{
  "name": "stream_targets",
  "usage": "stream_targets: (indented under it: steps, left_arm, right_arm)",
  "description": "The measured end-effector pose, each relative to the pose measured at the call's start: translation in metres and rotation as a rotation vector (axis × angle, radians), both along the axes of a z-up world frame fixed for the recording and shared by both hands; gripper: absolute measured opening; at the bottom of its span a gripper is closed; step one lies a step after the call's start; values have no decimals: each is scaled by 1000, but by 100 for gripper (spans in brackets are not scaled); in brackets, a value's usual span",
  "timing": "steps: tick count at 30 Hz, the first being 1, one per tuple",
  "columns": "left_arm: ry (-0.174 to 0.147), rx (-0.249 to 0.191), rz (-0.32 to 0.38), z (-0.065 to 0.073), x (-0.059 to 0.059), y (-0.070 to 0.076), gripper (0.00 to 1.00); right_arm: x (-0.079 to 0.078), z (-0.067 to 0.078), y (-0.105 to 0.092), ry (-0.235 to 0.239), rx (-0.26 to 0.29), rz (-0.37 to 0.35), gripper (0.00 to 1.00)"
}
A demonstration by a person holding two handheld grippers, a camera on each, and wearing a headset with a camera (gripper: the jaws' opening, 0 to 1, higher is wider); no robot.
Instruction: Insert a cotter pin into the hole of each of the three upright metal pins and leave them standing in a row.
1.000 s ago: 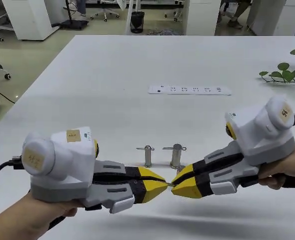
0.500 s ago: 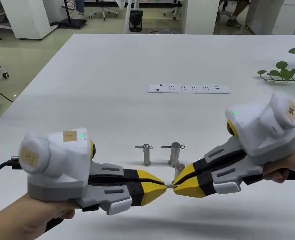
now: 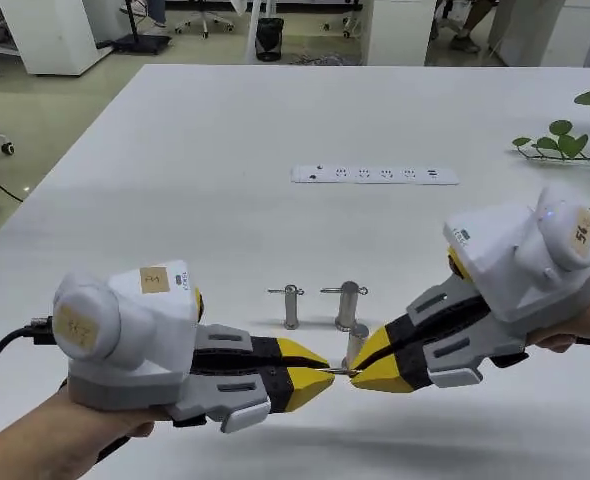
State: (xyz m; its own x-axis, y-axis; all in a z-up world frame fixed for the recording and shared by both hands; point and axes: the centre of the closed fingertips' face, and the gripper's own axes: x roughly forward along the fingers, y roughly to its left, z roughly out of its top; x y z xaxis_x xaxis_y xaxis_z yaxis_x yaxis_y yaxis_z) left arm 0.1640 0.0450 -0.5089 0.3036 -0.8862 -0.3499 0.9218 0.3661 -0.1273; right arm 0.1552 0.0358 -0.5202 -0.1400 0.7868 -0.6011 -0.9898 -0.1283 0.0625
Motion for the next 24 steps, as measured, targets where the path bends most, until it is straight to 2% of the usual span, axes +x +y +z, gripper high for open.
stream_targets:
  steps: [8,9,11,15,24]
  left_arm:
    - [-34,27,62,-5,9,3,13]
    - [-34,20,76,-5,11,3,14]
    - [-13,-14,113,-4,13,1,13]
    - [-18,-16,136,-9,14,-4,14]
    - [-36,29,205,-23,22,-10,24]
  right_arm:
    - [12,-4,-12,-48,-34,-25,0]
    - [13,-5,-14,-50,-36,-27,0]
    - [16,-5,-16,-55,-41,-35,0]
    - [20,-8,-23,-71,-57,-47,0]
    - [27,-15,-36,-95,-101,-53,0]
